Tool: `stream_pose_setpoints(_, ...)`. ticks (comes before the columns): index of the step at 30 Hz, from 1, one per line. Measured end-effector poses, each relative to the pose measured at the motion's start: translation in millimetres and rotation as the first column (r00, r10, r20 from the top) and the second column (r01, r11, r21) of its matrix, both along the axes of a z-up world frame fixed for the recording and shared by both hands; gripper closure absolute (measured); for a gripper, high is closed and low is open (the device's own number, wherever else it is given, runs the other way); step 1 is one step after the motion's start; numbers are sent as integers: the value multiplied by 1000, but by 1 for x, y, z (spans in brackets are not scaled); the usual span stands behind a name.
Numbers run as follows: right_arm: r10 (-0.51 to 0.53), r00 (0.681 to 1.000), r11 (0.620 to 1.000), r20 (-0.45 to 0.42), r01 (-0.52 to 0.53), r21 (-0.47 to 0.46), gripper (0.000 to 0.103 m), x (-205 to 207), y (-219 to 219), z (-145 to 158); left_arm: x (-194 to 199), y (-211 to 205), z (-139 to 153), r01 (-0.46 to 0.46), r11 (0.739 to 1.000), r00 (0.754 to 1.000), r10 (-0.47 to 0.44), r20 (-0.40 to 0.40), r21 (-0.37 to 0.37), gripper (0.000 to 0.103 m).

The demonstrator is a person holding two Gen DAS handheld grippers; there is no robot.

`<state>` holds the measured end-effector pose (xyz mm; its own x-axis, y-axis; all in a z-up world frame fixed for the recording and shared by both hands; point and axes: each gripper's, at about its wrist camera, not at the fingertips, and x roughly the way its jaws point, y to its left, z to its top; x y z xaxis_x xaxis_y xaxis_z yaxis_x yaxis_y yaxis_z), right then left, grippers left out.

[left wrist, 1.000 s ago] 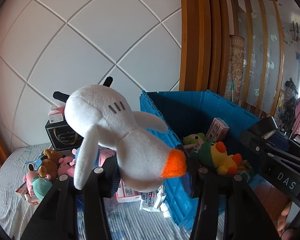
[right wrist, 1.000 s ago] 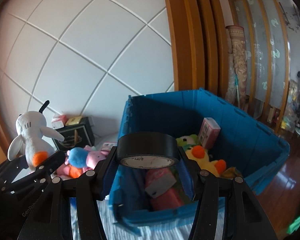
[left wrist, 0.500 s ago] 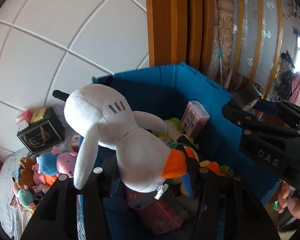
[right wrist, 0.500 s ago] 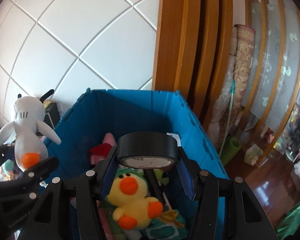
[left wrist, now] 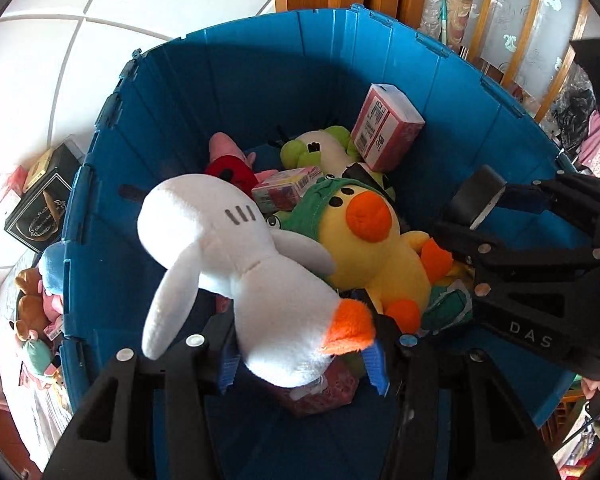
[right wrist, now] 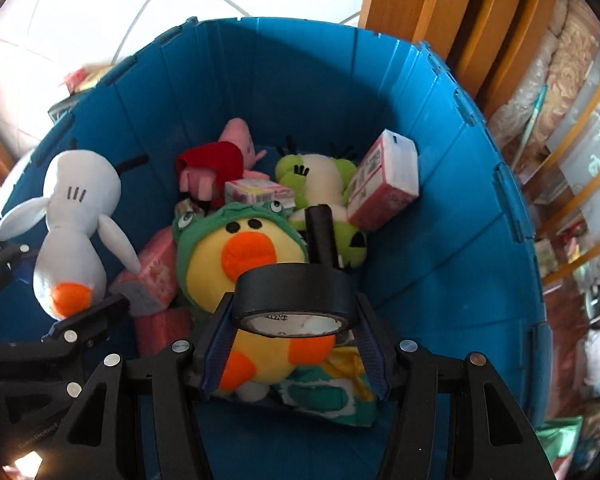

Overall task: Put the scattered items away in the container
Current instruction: 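Carry the tape roll in the right tool while the left carries the goose to the crate, then open both tools to drop the goose and tape roll into the crate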

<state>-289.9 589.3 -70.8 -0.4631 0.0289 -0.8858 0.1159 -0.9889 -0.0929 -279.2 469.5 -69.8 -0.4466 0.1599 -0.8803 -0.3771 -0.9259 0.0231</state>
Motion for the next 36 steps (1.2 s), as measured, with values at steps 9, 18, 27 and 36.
stream_pose_setpoints(9, 29, 995, 1000, 99, -30, 6, 47, 0, 1, -16, 0, 6, -9, 13, 999, 1000, -11, 26, -52, 51)
stream_pose_setpoints(18, 65, 984, 996, 164, -73, 45, 48, -3, -11, -26, -1, 4, -14, -3, 998, 998, 8, 69, -70, 50)
stream_pose_setpoints(27, 49, 978, 998, 205, -56, 28, 34, -7, -8, -29, -6, 1, -15, -9, 998, 995, 15, 100, -57, 50)
stream_pose_setpoints(36, 32, 982, 999, 186, -39, 35, 19, 2, -2, -23, 12, 0, -11, -5, 1000, 996, 8, 84, -29, 50)
